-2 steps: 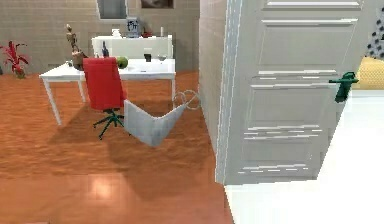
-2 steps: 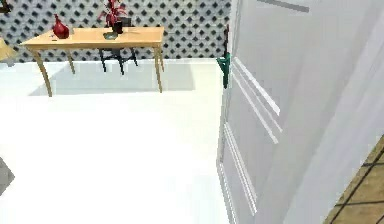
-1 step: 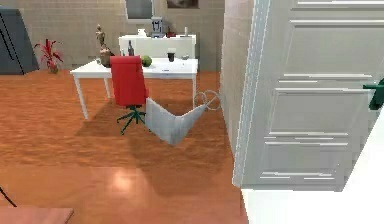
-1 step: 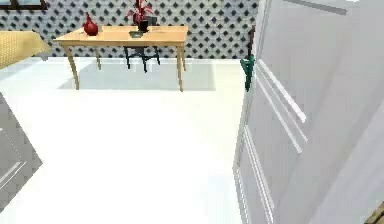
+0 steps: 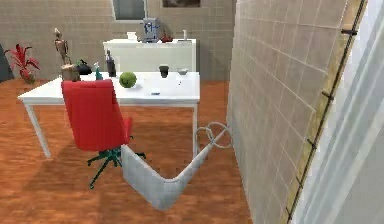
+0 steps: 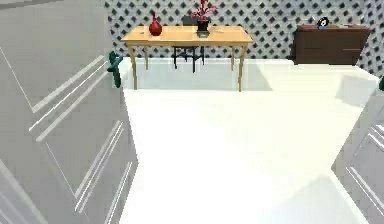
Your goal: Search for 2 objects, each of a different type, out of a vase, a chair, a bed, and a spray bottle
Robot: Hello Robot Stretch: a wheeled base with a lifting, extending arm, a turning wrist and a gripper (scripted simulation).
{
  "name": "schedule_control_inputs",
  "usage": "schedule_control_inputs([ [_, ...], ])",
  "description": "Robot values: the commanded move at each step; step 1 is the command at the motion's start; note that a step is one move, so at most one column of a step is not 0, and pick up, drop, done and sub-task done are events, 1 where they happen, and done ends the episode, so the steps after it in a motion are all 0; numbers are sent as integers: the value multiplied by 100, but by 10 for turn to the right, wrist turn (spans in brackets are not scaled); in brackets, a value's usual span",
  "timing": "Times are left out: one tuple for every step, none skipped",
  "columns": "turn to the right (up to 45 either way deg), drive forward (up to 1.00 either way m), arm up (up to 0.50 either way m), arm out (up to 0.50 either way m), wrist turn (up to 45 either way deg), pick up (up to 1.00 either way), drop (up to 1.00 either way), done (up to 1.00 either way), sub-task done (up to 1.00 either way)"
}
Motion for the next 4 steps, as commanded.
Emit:
schedule_control_inputs([
  [-450, 0, 0, 0, 0, 0, 0, 0, 0],
  [-90, 0, 0, 0, 0, 0, 0, 0, 0],
  [0, 100, 0, 0, 0, 0, 0, 0, 0],
  [0, 40, 0, 0, 0, 0, 0, 0, 0],
])
